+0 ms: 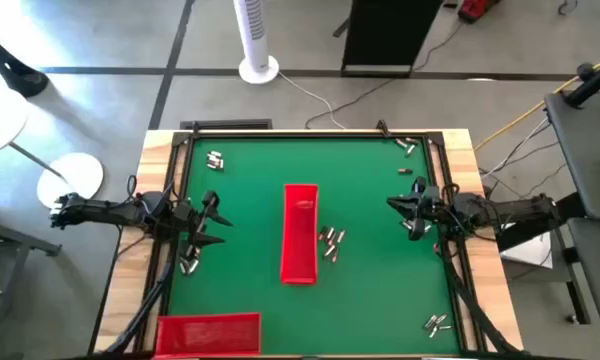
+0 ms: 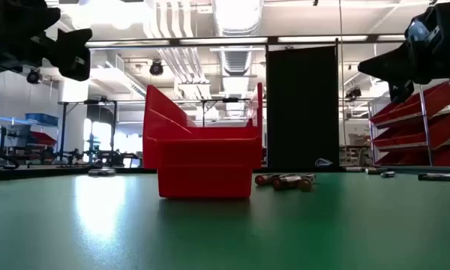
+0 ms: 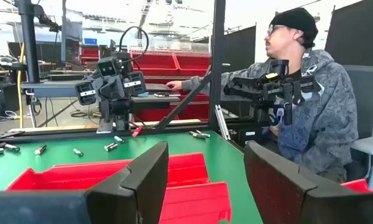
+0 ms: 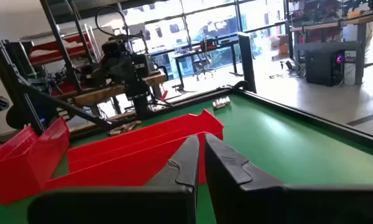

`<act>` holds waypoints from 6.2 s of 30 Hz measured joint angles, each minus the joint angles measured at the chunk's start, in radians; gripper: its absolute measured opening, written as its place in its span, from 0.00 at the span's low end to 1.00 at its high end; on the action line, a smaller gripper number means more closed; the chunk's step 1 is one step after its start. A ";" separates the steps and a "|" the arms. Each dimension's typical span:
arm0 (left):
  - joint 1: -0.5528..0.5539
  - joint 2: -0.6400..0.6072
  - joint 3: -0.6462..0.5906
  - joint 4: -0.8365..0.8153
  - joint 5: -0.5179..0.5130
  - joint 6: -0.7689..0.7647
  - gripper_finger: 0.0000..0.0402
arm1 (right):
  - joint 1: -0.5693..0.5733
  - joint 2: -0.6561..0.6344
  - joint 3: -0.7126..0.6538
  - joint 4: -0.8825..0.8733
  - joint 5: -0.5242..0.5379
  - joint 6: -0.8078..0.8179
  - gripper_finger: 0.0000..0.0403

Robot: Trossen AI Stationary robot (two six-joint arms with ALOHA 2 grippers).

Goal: Sort batteries

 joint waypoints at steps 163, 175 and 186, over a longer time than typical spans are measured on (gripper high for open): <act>-0.039 0.813 0.174 0.553 -0.469 -0.494 0.47 | 0.184 1.124 0.732 -0.237 0.458 0.172 0.61; -0.044 1.216 0.707 -0.307 -0.685 -0.878 0.49 | 0.184 1.108 0.732 -0.288 0.532 0.179 0.67; -0.045 1.476 1.038 -0.733 -0.694 -0.993 0.56 | 0.184 1.108 0.732 -0.394 0.528 0.253 0.64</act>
